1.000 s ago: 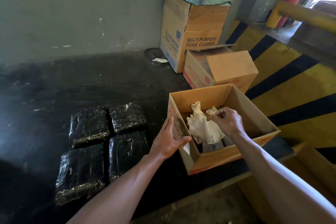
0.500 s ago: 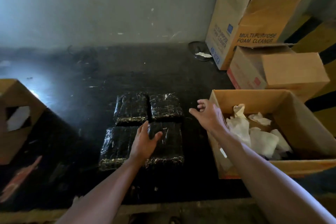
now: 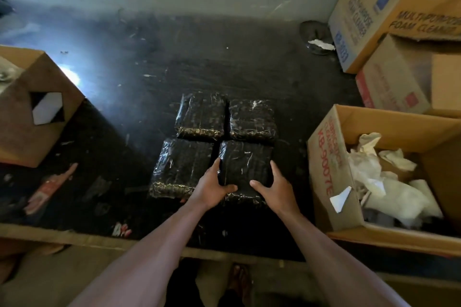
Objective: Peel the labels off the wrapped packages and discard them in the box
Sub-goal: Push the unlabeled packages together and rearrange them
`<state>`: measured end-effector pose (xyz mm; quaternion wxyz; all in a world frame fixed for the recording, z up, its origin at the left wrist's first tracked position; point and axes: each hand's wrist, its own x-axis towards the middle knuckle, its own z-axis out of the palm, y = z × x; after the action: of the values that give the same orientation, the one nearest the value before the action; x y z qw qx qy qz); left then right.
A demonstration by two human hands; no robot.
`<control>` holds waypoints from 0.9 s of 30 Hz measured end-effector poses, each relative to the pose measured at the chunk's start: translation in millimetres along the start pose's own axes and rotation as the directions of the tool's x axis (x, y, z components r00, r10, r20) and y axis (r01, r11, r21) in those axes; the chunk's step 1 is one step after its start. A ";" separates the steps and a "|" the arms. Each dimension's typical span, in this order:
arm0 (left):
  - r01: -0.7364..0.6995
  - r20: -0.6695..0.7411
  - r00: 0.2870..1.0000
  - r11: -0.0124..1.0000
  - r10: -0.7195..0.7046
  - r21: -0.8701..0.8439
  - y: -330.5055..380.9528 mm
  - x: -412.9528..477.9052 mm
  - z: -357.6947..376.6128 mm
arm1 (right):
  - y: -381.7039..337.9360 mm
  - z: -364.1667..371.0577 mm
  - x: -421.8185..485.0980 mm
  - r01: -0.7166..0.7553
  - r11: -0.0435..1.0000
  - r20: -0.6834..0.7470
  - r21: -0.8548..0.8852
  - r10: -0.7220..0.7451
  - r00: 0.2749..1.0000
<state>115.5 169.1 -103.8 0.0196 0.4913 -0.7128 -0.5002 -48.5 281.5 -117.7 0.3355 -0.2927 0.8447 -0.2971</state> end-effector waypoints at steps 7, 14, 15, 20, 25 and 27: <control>0.032 -0.045 0.998 0.999 -0.033 -0.022 -12.4 5.8 2.8 | 14.5 4.2 -2.0 0.015 0.992 0.015 0.122 -0.018 1.000; 0.011 -0.074 0.997 0.996 -0.018 -0.085 -14.1 1.8 6.4 | 15.9 -2.0 -5.0 0.012 0.993 -0.032 0.119 -0.008 0.999; -0.001 -0.074 0.997 0.996 -0.006 -0.095 -13.0 -0.5 6.9 | 17.0 -4.7 -7.9 0.011 0.992 -0.041 0.126 -0.006 0.999; -0.102 -0.110 0.990 0.987 0.089 -0.121 2.6 9.8 -3.8 | -1.9 -26.3 3.3 0.081 0.989 -0.092 0.127 -0.070 0.993; -0.175 -0.171 0.973 0.977 0.153 -0.122 39.1 50.8 -30.3 | -47.4 -52.1 41.3 0.110 0.979 -0.190 0.170 -0.077 0.979; -0.192 -0.176 0.969 0.975 0.170 -0.113 58.0 73.6 -43.0 | -66.4 -61.5 62.7 0.101 0.983 -0.198 0.153 -0.070 0.978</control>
<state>60.3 87.2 -74.1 0.1560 0.4615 -0.7168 -0.4988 -112.3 213.5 -59.2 0.2619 -0.2705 0.8328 -0.4058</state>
